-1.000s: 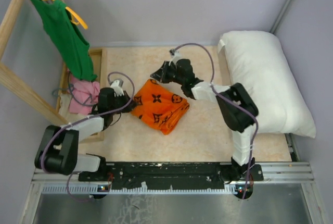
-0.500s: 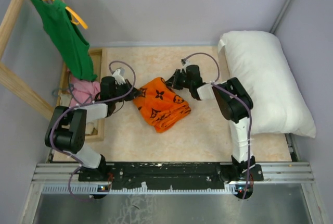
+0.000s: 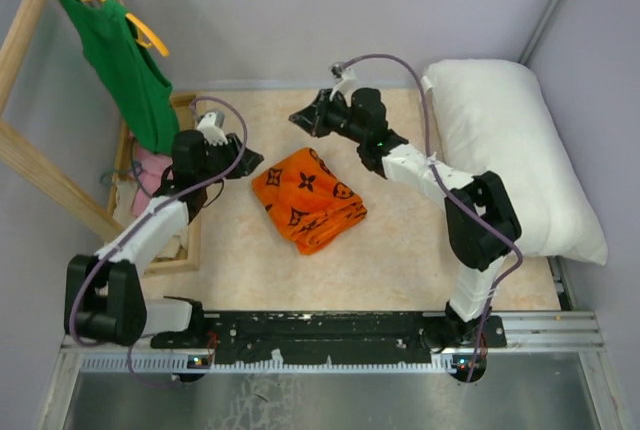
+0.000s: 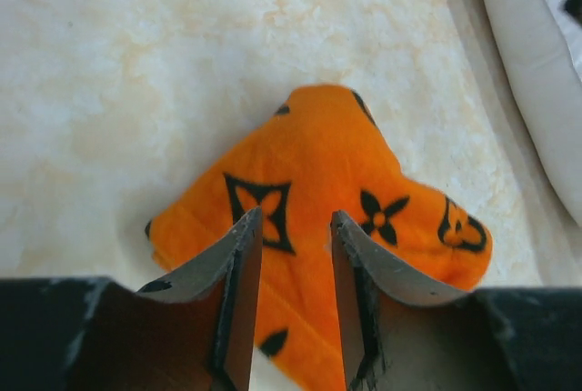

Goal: Remove the pillowcase from the pillow
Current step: Adjust the pillowcase at the center of the board, then move the pillowcase to the center of the board.

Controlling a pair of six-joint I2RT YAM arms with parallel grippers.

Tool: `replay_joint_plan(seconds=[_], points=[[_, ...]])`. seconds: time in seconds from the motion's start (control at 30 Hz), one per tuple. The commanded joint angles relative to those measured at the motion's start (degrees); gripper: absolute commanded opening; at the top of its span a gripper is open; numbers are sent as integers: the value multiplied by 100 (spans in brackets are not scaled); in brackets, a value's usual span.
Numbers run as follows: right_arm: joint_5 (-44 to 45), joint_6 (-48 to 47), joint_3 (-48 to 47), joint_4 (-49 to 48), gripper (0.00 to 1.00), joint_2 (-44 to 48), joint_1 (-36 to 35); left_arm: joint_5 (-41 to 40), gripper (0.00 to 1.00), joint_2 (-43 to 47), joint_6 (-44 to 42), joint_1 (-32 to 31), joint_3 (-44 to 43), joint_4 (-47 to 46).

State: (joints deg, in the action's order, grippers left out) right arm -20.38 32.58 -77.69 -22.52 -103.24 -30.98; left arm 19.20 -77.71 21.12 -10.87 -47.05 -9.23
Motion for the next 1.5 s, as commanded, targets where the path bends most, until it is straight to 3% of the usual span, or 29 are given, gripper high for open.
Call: replay_joint_plan(seconds=[0.0,0.13,0.3,0.57,0.6,0.67,0.73,0.83,0.93,1.07,1.2,1.47], points=[[-684,502,165,-497,0,-466,-227,-178,42,844,-71,15,652,784],[-893,783,301,-960,0,-1164,-204,99,42,1367,315,15,1477,882],[-979,1214,597,-1574,0,-1836,148,652,44,1427,1036,-131,2514,-97],[-947,1131,775,-1497,0,-1460,616,405,42,689,972,-867,2525,-838],[-983,1135,747,-1455,5,-1315,707,349,42,501,916,-951,2442,-847],[-1055,1143,694,-1366,32,-963,973,190,42,89,745,-1098,2252,-826],[-1050,1160,649,-1184,52,-528,1302,77,42,-360,562,-1185,1987,-730],[-904,1207,655,-844,67,219,1849,18,41,-1135,321,-1290,1418,-610],[-621,1101,740,-385,75,1032,2279,-83,41,-1892,32,-1393,619,-392],[-174,835,953,66,86,1934,2544,-371,40,-3050,-745,-1526,-1084,386],[-139,615,1004,376,89,2336,2645,-142,38,-4317,-1649,-1575,-2904,1385],[-98,404,1055,724,93,2762,2825,441,43,-6102,-2402,-1948,-6478,2421]])
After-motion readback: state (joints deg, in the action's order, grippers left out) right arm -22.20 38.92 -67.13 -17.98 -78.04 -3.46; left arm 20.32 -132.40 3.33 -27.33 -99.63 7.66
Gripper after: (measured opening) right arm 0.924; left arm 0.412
